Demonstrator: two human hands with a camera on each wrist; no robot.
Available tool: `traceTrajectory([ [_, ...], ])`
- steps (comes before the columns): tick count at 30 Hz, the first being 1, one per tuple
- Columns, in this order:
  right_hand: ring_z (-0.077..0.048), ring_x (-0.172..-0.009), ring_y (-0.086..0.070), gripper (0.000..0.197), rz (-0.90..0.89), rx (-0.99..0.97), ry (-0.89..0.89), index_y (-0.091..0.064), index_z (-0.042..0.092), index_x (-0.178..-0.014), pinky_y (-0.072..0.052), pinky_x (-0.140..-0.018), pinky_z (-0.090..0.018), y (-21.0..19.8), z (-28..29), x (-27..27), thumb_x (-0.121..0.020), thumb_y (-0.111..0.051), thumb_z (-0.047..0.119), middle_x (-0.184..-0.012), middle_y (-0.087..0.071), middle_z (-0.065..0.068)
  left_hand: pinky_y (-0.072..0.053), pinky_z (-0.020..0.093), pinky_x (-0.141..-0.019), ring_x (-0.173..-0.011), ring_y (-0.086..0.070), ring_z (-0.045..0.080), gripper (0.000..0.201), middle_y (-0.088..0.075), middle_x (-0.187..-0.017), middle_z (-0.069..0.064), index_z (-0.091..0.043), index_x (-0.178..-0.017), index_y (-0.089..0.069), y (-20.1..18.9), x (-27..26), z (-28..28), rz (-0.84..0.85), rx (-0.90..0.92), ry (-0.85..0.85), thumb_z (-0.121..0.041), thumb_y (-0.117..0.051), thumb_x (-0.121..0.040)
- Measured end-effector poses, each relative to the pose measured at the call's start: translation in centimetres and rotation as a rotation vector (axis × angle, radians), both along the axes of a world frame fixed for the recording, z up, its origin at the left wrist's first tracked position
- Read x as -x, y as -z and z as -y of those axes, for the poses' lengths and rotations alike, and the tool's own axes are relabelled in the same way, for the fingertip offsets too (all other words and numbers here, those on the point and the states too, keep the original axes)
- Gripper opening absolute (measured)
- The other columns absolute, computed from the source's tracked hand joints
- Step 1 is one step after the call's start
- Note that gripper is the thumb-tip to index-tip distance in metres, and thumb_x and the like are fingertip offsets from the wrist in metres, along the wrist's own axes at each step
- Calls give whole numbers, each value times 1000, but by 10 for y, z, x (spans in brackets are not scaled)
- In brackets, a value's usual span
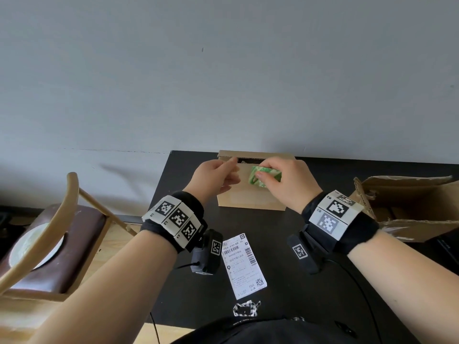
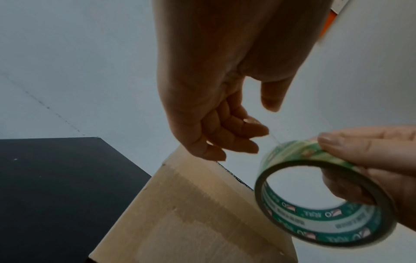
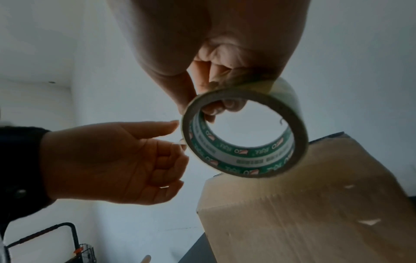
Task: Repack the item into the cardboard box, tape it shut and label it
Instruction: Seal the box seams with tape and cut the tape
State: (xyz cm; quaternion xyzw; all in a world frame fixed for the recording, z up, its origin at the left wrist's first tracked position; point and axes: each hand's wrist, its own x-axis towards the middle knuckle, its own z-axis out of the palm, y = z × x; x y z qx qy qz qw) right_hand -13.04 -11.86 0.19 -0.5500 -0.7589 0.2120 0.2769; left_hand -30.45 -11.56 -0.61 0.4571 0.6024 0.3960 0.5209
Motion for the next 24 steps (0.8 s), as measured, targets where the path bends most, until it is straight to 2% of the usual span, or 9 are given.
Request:
traceTrajectory([
  [3,-19,-86,-63,18,-14,-35,-17,-68,16,-99,-51,-75,-36,-2,0,4,-89,-59,27,-93,-70,0,-50,25,-72,-70,-64,7,22,-66,-78,2,-11,-98,-61,2,0,1,-99,-87,-69,-26,-69,-84],
  [6,-20,-87,-64,20,30,-51,-33,-67,17,-102,-51,-76,-37,-2,0,6,-89,-58,29,-94,-71,-1,-50,24,-75,-78,-66,10,46,-66,-83,4,-23,-121,-49,3,5,2,-46,-54,-63,-20,-73,-81],
  [7,-21,-88,-64,21,48,-60,-42,-67,17,-104,-52,-76,-37,-1,0,5,-89,-58,29,-96,-71,-2,-50,23,-75,-80,-67,10,45,-66,-83,2,-22,-122,-53,3,7,2,-50,-27,-32,-21,-72,-81],
  [10,-22,-88,-64,24,97,-114,-63,-68,17,-107,-51,-75,-34,-1,2,5,-89,-59,29,-97,-72,-3,-46,20,-70,-67,-62,0,12,-66,-76,-2,-16,-90,-70,1,13,4,-141,-22,25,-25,-71,-83],
  [13,-21,-90,-64,26,89,-81,-65,-68,19,-109,-52,-77,-35,-2,3,7,-88,-59,32,-99,-71,-2,-41,18,-65,-59,-54,-1,13,-64,-66,-6,-16,-72,-69,3,14,4,-205,-96,-32,-24,-71,-82],
  [17,-16,-92,-62,31,97,35,-21,-69,24,-105,-52,-81,-35,-2,-2,5,-84,-61,44,-98,-70,4,-39,17,-61,-62,-53,1,15,-63,-66,-7,-13,-72,-68,-2,19,1,-276,-144,-67,-22,-69,-83],
  [20,-15,-84,-61,38,205,144,81,-70,22,-91,-48,-72,-29,-4,-7,-2,-79,-60,57,-85,-67,4,-37,6,-51,-53,-52,-8,17,-63,-68,-7,-7,-79,-70,-7,26,-6,-341,-167,-49,-24,-69,-84],
  [22,-14,-72,-57,40,154,192,91,-68,18,-78,-43,-63,-27,-5,-11,-5,-78,-62,57,-72,-62,3,-34,5,-47,-51,-50,-7,20,-62,-67,-9,-6,-79,-70,-9,30,-9,-383,-177,-50,-25,-68,-85],
  [24,-15,-67,-57,41,23,237,73,-67,13,-73,-43,-59,-27,-4,-15,-8,-79,-62,54,-68,-62,0,-36,11,-52,-57,-49,-1,21,-61,-67,-9,-7,-79,-70,-9,33,-11,-410,-169,-56,-27,-66,-86],
])
